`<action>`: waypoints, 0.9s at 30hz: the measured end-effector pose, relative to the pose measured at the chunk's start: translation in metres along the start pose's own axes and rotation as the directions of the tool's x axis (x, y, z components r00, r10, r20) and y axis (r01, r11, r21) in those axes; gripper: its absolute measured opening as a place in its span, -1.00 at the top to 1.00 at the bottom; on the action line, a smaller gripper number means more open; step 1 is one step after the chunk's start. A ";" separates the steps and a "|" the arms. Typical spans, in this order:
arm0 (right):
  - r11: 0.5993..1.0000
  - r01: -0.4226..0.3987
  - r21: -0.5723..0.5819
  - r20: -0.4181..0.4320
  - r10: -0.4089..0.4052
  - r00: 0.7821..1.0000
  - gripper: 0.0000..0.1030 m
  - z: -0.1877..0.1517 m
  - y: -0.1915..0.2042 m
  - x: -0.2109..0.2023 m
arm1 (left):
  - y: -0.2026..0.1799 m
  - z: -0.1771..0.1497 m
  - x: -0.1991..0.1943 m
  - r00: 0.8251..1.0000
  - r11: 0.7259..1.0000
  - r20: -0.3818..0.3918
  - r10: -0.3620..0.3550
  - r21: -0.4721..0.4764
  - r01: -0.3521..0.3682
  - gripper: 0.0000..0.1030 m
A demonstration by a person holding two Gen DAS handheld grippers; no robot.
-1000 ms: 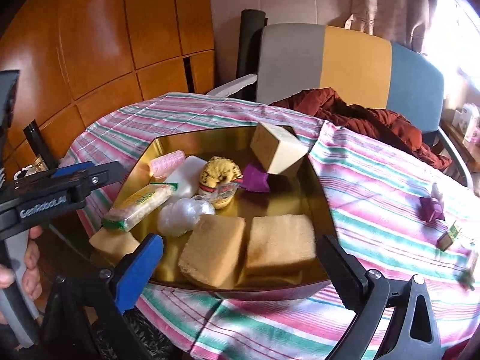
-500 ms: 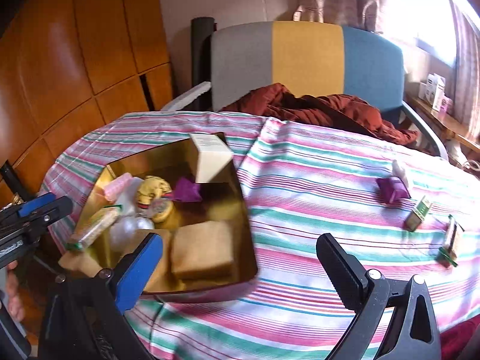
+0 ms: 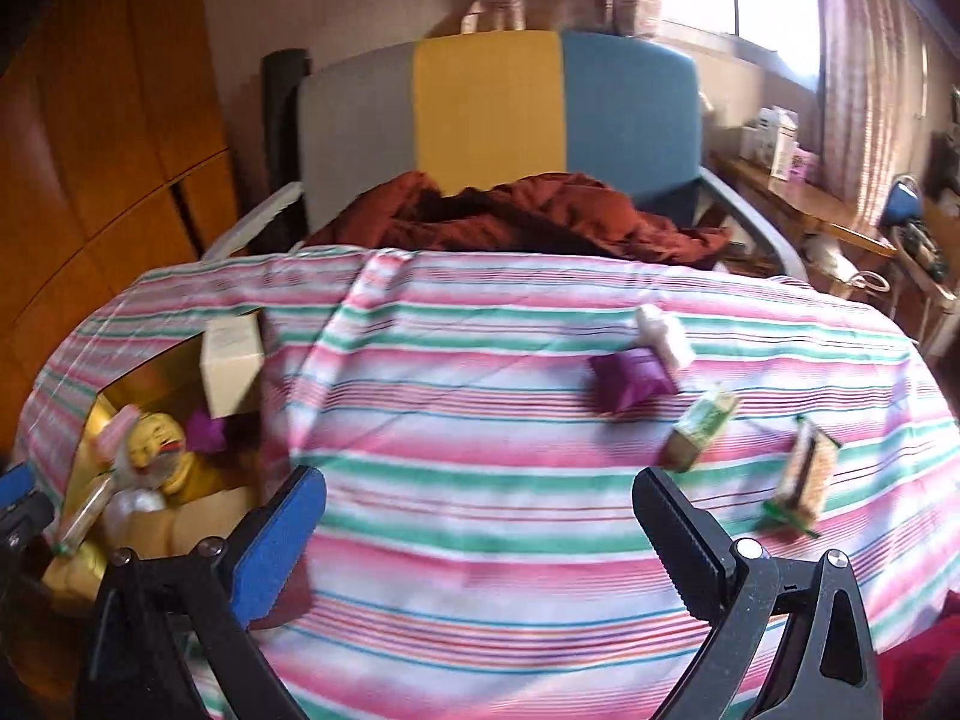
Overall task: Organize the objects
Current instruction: 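Withdraw both tools from the tray toward the remaining items, then grasp the purple packet with the left tool while the right tool grasps the white plastic bundle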
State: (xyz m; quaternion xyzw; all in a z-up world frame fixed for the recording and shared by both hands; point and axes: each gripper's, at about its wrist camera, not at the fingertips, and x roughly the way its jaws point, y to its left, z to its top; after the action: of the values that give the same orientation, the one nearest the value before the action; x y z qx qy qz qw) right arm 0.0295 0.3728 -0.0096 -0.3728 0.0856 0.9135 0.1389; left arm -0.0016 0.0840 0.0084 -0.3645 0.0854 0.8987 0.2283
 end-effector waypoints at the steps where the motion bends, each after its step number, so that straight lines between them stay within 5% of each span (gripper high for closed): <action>1: 1.000 0.019 0.007 0.003 -0.019 1.000 -0.99 0.003 -0.009 0.001 | -0.005 0.001 0.001 1.000 1.000 -0.002 -0.009 0.010 0.009 -0.14; 7: 0.988 0.133 0.079 0.012 -0.134 0.991 -0.99 0.027 -0.074 0.013 | -0.028 0.008 0.007 0.999 0.997 -0.017 -0.051 0.062 0.051 -0.14; 14: 0.932 0.286 0.223 -0.009 -0.292 0.956 -0.99 0.029 -0.155 0.036 | -0.059 0.022 0.021 0.995 0.989 -0.038 -0.089 0.117 0.093 -0.14; 19: 0.874 0.269 0.405 -0.037 -0.278 0.960 -0.99 0.019 -0.198 0.034 | -0.089 0.038 0.040 0.986 0.978 -0.072 -0.148 0.138 0.156 -0.14; 27: 0.839 0.207 0.503 -0.040 -0.217 0.975 -0.99 0.013 -0.213 0.030 | -0.152 0.065 0.079 0.971 0.947 -0.124 -0.206 0.224 0.230 -0.14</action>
State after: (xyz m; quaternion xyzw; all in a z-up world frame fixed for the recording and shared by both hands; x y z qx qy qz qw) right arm 0.0683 0.5836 -0.0324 -0.3222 0.2784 0.8415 0.3325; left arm -0.0194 0.2663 0.0020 -0.3858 0.1625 0.8321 0.3638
